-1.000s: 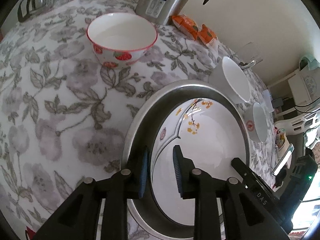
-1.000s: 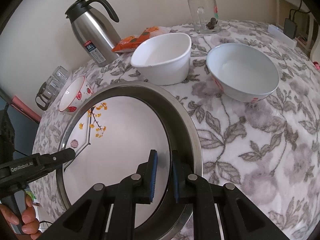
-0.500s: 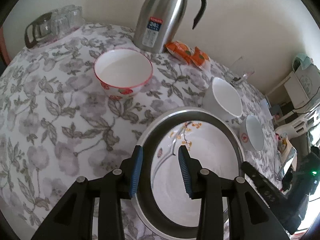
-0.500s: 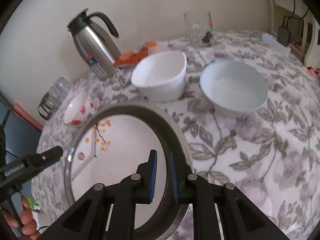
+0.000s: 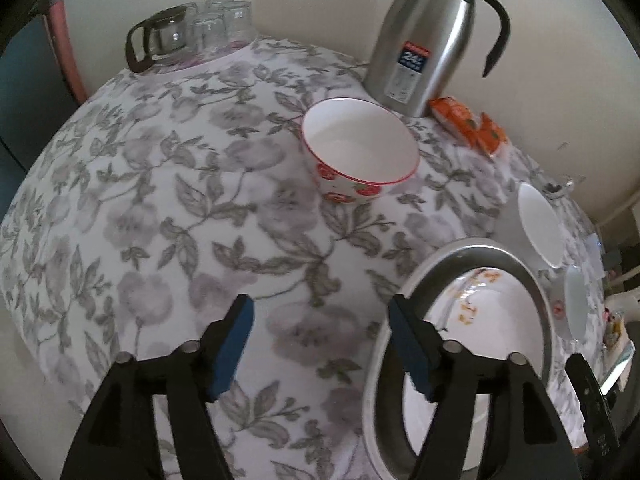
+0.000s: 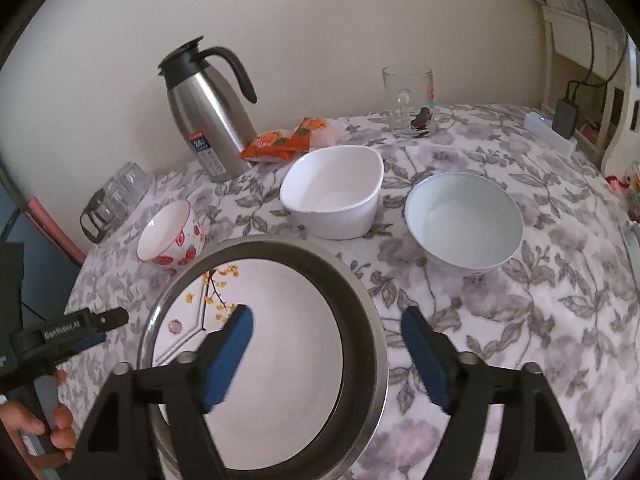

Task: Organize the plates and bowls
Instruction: 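Open both grippers to release the plate inside the basin, then move both grippers to the red-rimmed strawberry bowl rim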

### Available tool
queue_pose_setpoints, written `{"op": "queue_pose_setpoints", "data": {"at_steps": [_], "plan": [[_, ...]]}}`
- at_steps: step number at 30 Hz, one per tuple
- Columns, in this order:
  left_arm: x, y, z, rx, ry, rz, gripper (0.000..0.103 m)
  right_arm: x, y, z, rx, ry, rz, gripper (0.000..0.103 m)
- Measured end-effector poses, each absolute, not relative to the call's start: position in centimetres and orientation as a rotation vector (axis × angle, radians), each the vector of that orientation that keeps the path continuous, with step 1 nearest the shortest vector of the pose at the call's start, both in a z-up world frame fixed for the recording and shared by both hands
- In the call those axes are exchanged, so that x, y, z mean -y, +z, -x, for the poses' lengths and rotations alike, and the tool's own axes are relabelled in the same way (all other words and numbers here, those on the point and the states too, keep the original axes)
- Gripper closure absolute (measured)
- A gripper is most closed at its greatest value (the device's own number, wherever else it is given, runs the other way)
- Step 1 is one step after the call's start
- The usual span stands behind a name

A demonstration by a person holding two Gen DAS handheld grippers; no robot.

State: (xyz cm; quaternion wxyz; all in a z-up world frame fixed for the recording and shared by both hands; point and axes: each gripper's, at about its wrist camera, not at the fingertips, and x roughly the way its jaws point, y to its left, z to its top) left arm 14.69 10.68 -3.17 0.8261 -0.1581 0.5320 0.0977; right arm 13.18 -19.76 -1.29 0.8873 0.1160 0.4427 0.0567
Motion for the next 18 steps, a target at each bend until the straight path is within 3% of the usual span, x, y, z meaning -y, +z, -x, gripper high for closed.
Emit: {"op": "queue_pose_setpoints", "data": {"at_steps": [4, 18], "plan": [[-10.7, -2.9, -14.8, -1.108, 0.217, 0.324, 0.017, 19.6, -1.5, -13.2, -0.914, 0.117, -0.229, 0.000], [-9.7, -1.5, -14.7, -0.987, 0.168, 0.280, 0.003, 20.3, -0.4, -12.8, -0.836, 0.062, -0.210, 0.000]]}}
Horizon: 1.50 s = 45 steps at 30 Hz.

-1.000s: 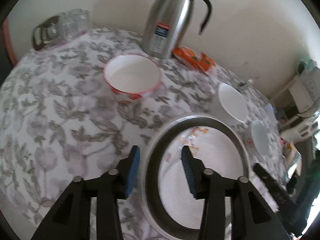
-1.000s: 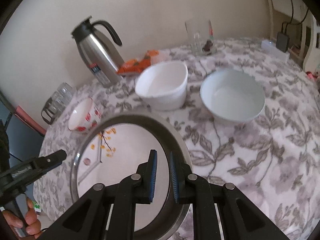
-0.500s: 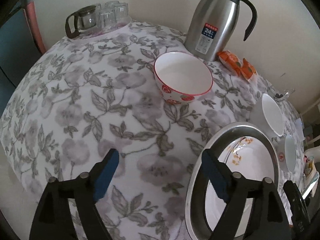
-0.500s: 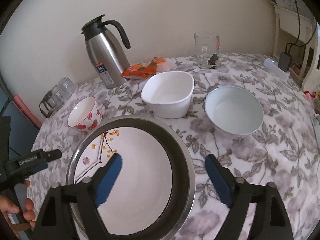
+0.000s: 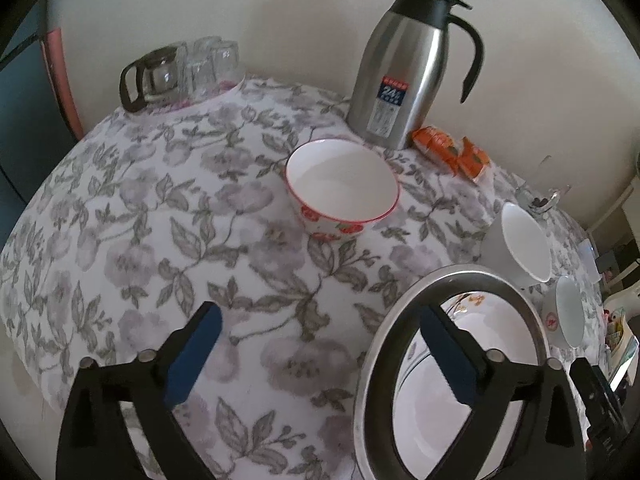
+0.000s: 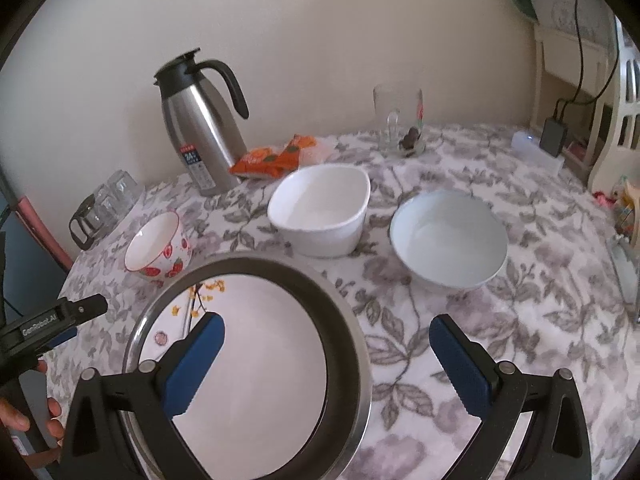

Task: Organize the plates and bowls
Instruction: 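Move both grippers to the red-rimmed strawberry bowl rim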

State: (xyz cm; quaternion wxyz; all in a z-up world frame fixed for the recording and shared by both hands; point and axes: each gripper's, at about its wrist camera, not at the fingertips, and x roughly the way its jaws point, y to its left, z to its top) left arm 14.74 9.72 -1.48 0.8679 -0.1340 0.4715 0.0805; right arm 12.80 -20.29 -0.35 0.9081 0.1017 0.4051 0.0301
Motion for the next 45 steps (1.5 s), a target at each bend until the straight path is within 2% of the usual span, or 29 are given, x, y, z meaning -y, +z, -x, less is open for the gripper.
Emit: {"op": "queue_pose_setpoints", "data": {"at_steps": [9, 19, 28, 32, 34, 38, 40, 45], "plan": [[-8.9, 0.7, -15.5, -0.906, 0.135, 0.272, 0.003, 20.6, 1.2, -13.2, -0.825, 0.082, -0.236, 0.000], [-10.4, 3.3, -18.5, -0.910, 0.134, 0.360, 0.003, 23.3, 6.7, -14.3, -0.701, 0.058, -0.319, 0.000], [-14.4, 2.2, -21.1, -0.906, 0.168, 0.477, 0.003, 17.9, 8.8, -18.1, -0.731, 0.189, -0.289, 0.001], [-16.7, 0.4, -22.1, -0.925, 0.179, 0.545, 0.003, 14.0, 8.4, -20.2, -0.788, 0.247, -0.300, 0.006], [-17.6, -0.6, -22.4, -0.937, 0.189, 0.560, 0.003, 11.9, 7.7, -21.0, -0.820, 0.267, -0.291, 0.013], [-19.2, -3.0, -23.0, -0.968, 0.180, 0.603, 0.004, 8.0, 5.5, -22.7, -0.892, 0.295, -0.281, 0.021], [-19.6, -3.7, -23.2, -0.976, 0.174, 0.610, 0.005, 6.6, 4.3, -23.5, -0.923, 0.293, -0.271, 0.030], [-20.2, -5.4, -24.0, -0.990, 0.138, 0.645, 0.005, 4.6, 1.3, -25.6, -1.011, 0.278, -0.323, 0.035]]}}
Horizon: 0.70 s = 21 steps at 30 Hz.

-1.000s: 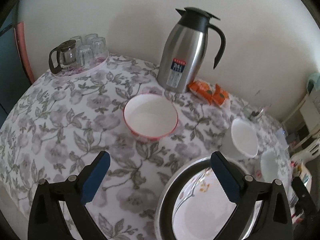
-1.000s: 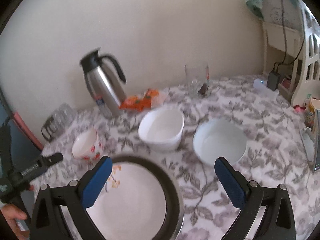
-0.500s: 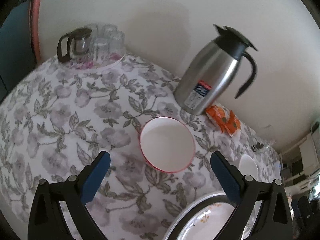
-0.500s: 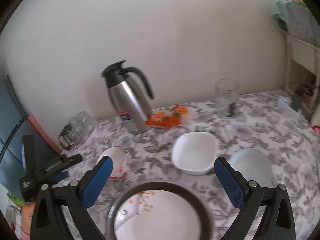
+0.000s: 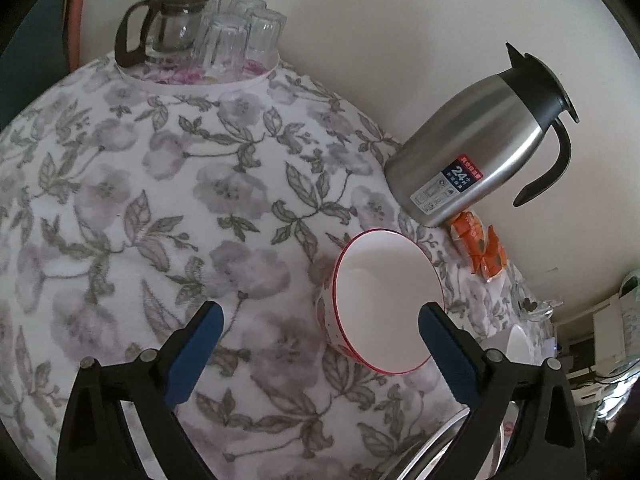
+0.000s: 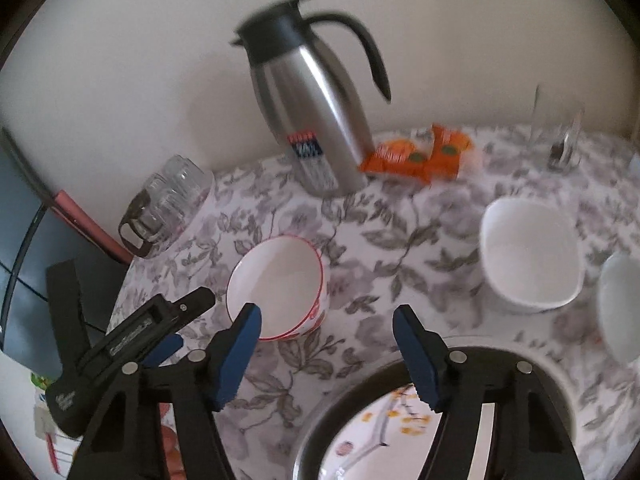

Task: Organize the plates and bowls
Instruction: 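Move both grippers to the red-rimmed strawberry bowl rim, then close both grippers on the strawberry bowl rim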

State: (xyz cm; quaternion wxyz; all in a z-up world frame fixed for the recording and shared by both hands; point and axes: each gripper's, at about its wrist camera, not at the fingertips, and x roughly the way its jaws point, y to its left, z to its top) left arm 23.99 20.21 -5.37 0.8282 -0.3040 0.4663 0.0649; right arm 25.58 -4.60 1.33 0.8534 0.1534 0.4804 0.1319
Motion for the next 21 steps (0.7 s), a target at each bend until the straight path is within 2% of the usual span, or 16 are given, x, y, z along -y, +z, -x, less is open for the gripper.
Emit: {"op": "queue_pose_setpoints", "data": {"at_steps": [5, 8, 10, 11, 12, 16, 18, 21], "plan": [[-20.0, -6.4, -25.0, -1.003, 0.125, 0.646, 0.005, 3.4, -0.6, -27.1, -1.049, 0.256, -0.318, 0.040], [-19.4, -6.7, -25.7, -1.010, 0.106, 0.620, 0.018, 2.8, -1.7, -27.9, -1.076, 0.252, -0.327, 0.046], [-18.8, -7.0, -26.1, -1.014, 0.090, 0.610, 0.019, 2.4, -2.3, -28.5, -1.089, 0.248, -0.325, 0.054], [-18.5, -7.2, -26.3, -1.012, 0.072, 0.612, 0.021, 2.2, -2.6, -28.9, -1.098, 0.242, -0.317, 0.055], [-18.4, -7.3, -26.4, -1.013, 0.061, 0.613, 0.028, 2.0, -2.9, -29.2, -1.103, 0.235, -0.310, 0.057], [-18.1, -8.0, -26.9, -1.023, 0.048, 0.611, 0.042, 1.5, -3.9, -30.0, -1.124, 0.235, -0.302, 0.064], [-18.3, -8.4, -27.0, -1.024, 0.041, 0.626, 0.055, 1.0, -4.3, -30.3, -1.132, 0.234, -0.287, 0.069], [-18.5, -8.7, -27.1, -1.024, 0.034, 0.628, 0.070, 0.5, -4.7, -30.4, -1.133, 0.229, -0.273, 0.076]]}}
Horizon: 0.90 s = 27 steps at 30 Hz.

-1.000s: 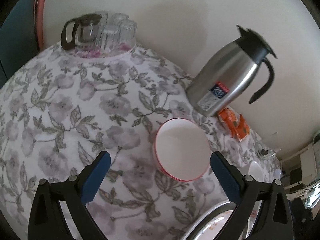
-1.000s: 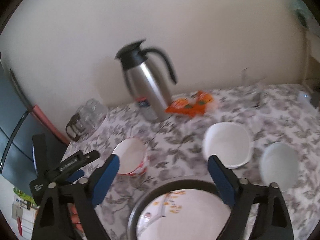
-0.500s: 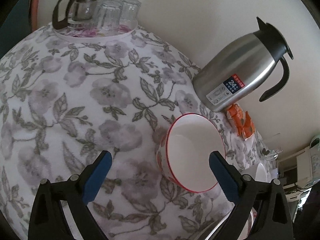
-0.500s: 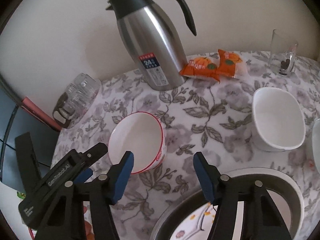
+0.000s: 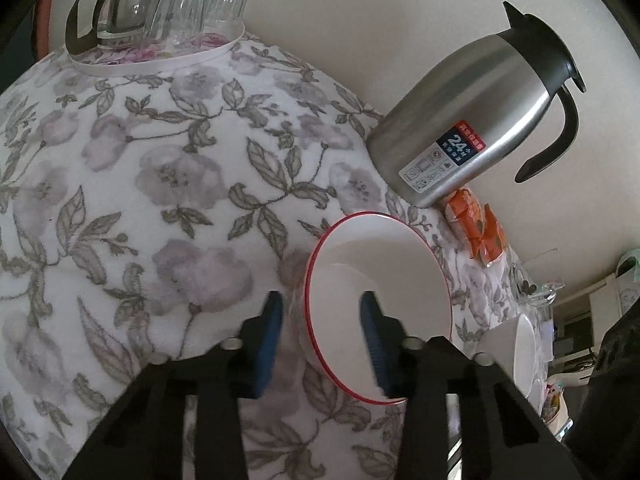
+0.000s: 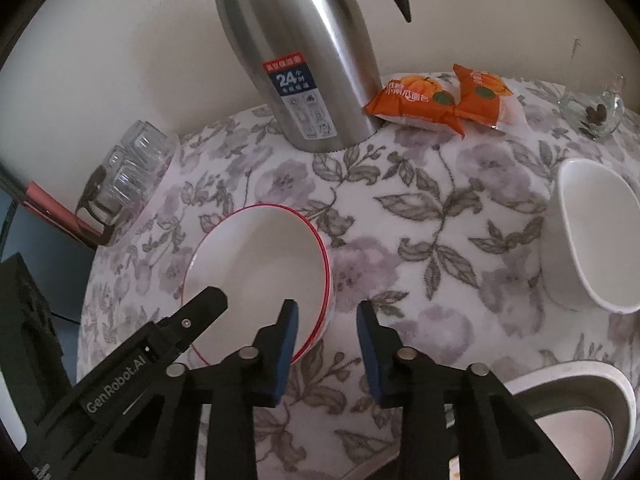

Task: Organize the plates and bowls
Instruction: 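Close both grippers on the strawberry bowl rim, then lift the strawberry bowl with both grippers and carry it over the basin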

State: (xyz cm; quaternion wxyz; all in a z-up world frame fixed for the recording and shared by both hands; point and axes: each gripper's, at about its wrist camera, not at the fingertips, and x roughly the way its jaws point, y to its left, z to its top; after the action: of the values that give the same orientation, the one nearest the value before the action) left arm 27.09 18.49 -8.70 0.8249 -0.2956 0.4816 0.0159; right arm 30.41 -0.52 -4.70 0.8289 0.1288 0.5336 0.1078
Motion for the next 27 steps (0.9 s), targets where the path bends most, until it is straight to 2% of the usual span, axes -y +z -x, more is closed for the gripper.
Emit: {"op": "queue_pose_setpoints", "data": {"at_steps": [4, 7, 10, 12, 20, 27], "plan": [[-18.6, -9.0, -27.1, -1.007, 0.031, 0.630, 0.074, 0.1, -5.1, -30.5, -1.138, 0.226, -0.270, 0.084], [-18.8, -9.4, -27.2, -1.005, 0.032, 0.651, 0.075, -0.1, -5.3, -30.6, -1.137, 0.228, -0.268, 0.084], [-18.9, -9.7, -27.3, -1.006, 0.037, 0.652, 0.080, -0.4, -5.5, -30.8, -1.141, 0.229, -0.264, 0.087], [-19.0, -9.8, -27.3, -1.006, 0.049, 0.647, 0.087, -0.5, -5.5, -30.8, -1.138, 0.224, -0.254, 0.087], [-18.9, -9.3, -27.1, -0.997, 0.043, 0.630, 0.089, -0.4, -4.7, -30.3, -1.106, 0.235, -0.244, 0.088], [-18.3, -7.1, -26.6, -0.965, -0.021, 0.643, 0.091, 0.9, -1.3, -29.0, -1.047, 0.236, -0.237, 0.088]]}}
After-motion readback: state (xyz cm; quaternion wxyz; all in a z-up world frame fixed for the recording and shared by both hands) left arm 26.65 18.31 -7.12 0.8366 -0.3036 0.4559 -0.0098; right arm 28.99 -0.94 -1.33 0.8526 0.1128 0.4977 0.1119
